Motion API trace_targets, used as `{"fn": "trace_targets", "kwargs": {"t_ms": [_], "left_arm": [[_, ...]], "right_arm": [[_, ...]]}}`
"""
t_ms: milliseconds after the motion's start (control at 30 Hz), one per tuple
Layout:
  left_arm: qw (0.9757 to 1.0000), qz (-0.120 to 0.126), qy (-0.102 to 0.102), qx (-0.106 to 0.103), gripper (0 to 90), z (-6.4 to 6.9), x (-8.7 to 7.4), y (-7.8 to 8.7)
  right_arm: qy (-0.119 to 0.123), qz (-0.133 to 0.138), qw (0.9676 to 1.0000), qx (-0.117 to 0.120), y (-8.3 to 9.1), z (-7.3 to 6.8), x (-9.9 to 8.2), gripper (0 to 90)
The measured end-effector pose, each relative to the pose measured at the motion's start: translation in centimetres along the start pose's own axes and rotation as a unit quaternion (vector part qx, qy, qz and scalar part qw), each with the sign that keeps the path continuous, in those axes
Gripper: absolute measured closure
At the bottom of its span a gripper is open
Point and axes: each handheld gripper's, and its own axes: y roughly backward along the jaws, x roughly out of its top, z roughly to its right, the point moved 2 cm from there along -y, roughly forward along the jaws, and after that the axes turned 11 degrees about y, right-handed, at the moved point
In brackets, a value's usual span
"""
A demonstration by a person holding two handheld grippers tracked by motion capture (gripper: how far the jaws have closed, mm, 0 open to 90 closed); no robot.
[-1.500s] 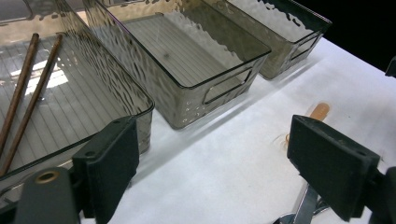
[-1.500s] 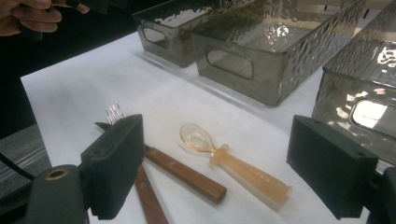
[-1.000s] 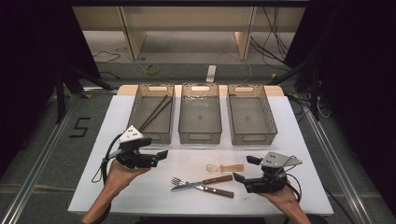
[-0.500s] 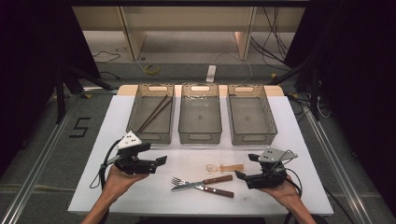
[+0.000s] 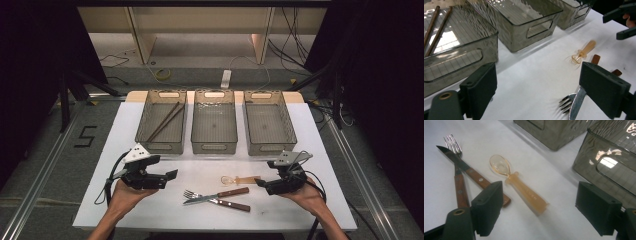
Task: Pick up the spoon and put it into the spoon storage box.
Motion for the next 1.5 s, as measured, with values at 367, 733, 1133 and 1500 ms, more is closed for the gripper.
{"fn": "trace_targets", "kwargs": {"t_ms": [367,733,1133,1500], "left_arm": [[0.9999,-0.004,-0.015,0.003,13.9,0.4,-0.6,0.2],[0.9999,-0.004,-0.015,0.0,13.9,0.4,-0.7,0.4],[0.9998,-0.005,-0.018,0.001,13.9,0.4,-0.7,0.4],[0.9997,-0.006,-0.023,0.003,13.9,0.5,-0.7,0.4]], "right_arm": [[0.031,-0.052,0.998,0.018,-1.0,0.6,0.7,31.8],[0.086,-0.11,0.9889,0.053,-3.7,0.0,2.3,39.4],[0.117,-0.157,0.9772,0.083,-5.7,-0.4,2.6,51.0],[0.139,-0.178,0.9693,0.098,-6.7,-0.4,2.5,60.8]]}}
